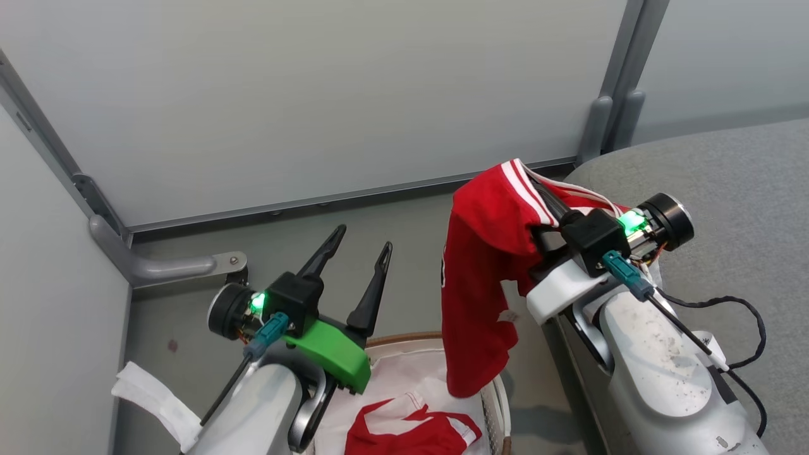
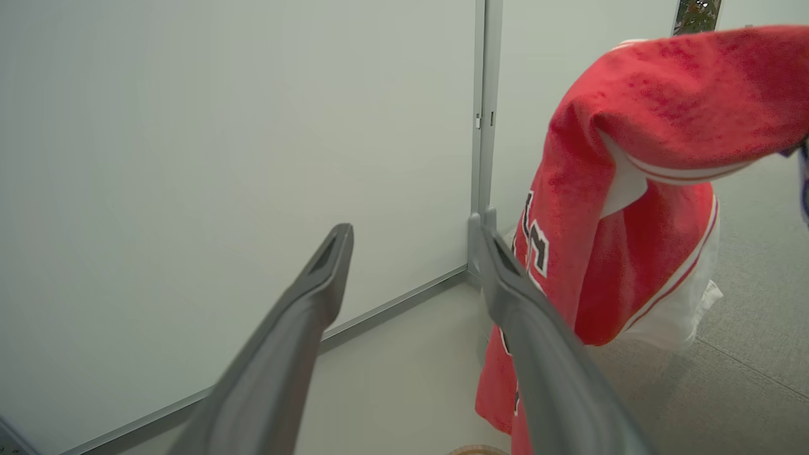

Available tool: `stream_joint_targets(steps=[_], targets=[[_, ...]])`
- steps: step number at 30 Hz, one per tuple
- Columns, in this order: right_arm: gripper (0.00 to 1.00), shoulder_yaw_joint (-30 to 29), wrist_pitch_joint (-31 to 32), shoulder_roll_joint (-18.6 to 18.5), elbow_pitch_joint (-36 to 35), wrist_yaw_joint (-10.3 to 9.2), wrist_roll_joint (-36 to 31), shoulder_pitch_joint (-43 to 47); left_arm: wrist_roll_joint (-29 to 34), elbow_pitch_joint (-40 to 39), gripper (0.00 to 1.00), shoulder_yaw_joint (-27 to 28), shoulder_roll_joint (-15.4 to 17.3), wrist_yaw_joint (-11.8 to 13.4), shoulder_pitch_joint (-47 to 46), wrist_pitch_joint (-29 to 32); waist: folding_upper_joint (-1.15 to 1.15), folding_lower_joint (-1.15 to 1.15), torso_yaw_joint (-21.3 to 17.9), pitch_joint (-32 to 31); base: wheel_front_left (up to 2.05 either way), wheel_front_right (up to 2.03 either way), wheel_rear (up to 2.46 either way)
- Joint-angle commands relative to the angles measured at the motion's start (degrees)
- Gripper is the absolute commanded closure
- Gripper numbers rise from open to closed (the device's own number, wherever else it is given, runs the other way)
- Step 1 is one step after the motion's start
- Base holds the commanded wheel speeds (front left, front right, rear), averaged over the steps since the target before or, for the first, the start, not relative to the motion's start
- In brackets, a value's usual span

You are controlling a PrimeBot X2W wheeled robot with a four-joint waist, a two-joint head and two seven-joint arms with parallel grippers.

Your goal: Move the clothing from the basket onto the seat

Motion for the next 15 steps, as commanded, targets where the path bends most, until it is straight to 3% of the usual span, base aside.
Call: stream_joint_targets(steps=[1,9,15], targets=[[1.0,-0.54,-0.12,-0.18,0.04,-0.08,-0.4,-0.17,0.56,0.53,0.0,0.57,-0.32,-0.46,1.69,-0.02,0.0,0.0,-0.75,0.26,0.0,0.0,0.0],[1.0,-2.57,-0.12,-0.18,0.33,-0.08,-1.91,-0.69,2.0,2.44,0.0,3.67,-1.75,-1.44,6.67,-0.03,0.0,0.0,-4.14,1.31,0.0,0.0,0.0],[1.0,-4.67,-0.12,-0.18,0.05,-0.08,-3.28,-2.12,2.6,2.86,0.0,5.95,-2.86,-1.94,8.89,-0.03,0.0,0.0,-8.96,2.51,0.0,0.0,0.0]])
